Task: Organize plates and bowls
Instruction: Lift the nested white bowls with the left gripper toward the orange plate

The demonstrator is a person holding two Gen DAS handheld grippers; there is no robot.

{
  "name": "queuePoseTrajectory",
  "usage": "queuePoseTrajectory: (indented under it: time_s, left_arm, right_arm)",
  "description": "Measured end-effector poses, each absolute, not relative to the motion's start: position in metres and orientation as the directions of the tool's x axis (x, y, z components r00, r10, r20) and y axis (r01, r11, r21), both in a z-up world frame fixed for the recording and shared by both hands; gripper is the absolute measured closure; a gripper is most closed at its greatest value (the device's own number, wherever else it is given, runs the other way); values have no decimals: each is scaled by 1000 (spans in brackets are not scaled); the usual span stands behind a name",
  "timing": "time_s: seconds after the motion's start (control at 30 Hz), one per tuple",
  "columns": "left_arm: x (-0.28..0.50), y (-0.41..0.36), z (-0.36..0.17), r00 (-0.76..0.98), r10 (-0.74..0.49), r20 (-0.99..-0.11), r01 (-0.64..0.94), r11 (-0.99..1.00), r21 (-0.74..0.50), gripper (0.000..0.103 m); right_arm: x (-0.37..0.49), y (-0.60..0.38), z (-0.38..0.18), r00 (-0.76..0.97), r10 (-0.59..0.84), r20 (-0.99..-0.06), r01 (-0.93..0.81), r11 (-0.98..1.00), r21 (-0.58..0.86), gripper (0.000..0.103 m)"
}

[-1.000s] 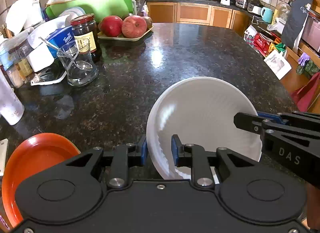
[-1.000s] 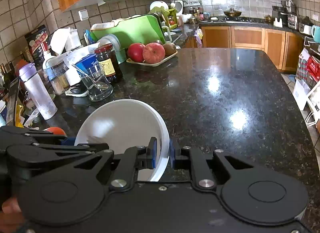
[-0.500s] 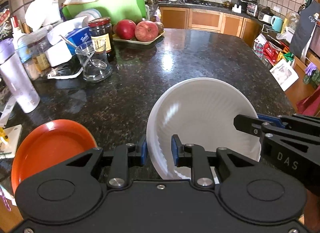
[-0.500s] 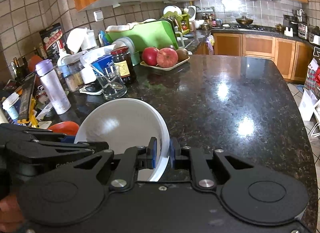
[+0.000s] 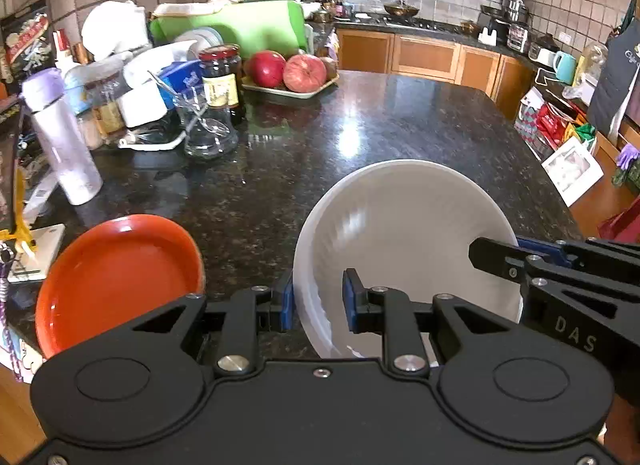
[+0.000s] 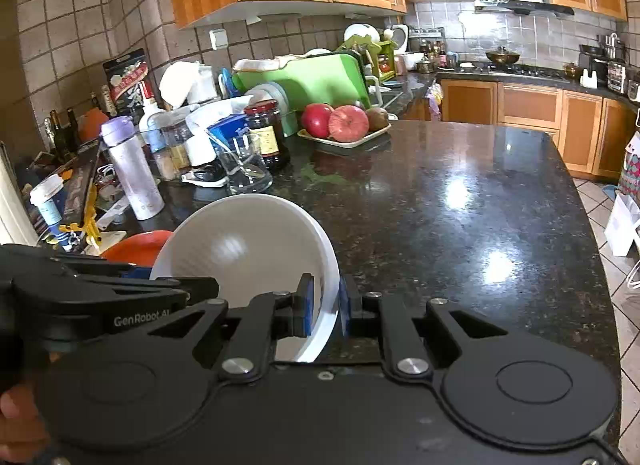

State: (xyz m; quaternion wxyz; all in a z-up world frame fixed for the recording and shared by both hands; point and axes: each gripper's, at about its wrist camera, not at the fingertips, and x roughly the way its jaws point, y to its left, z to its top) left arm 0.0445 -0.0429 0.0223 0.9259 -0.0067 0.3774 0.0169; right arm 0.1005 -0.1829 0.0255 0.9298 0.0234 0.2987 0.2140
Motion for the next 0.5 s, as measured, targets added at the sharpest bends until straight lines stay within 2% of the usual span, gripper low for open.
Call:
queuePoseTrajectory:
  time_s: [0.5]
  left_arm:
    - [25,18,36,727,107,-678,-130,991,17,72]
  right_arm:
    - [100,-111,36,692,494,-527,-475,861,183,87]
